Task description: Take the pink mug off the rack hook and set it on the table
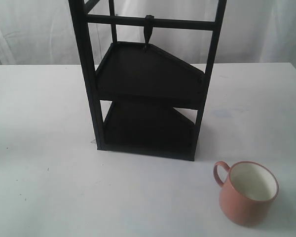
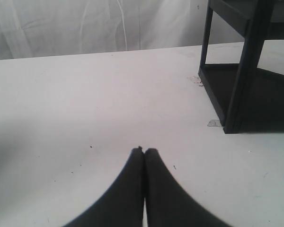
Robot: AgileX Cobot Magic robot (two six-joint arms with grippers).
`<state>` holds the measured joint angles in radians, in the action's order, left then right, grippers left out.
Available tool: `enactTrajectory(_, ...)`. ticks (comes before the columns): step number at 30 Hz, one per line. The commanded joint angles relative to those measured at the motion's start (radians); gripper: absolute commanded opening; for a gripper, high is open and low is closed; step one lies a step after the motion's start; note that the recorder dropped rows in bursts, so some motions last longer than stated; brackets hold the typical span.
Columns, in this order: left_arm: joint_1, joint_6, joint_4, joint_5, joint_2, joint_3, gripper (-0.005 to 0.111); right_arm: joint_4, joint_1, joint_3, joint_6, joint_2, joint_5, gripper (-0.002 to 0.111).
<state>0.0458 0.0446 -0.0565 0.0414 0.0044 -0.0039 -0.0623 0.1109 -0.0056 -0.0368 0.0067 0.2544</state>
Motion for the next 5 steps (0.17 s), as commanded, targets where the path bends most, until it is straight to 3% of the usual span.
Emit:
enactTrajectory(1,-0.003,0.001,0.002,-0.003,-0.004,0.004,0.000,0.007,-0.003,0.006,-0.011,-0.007,-0.008,0.000)
enactTrajectory(5,-0.003,0.001,0.002,-0.003,-0.004,0.004,0.000,0.007,-0.003,0.006,-0.011,-0.007,-0.008,0.000)
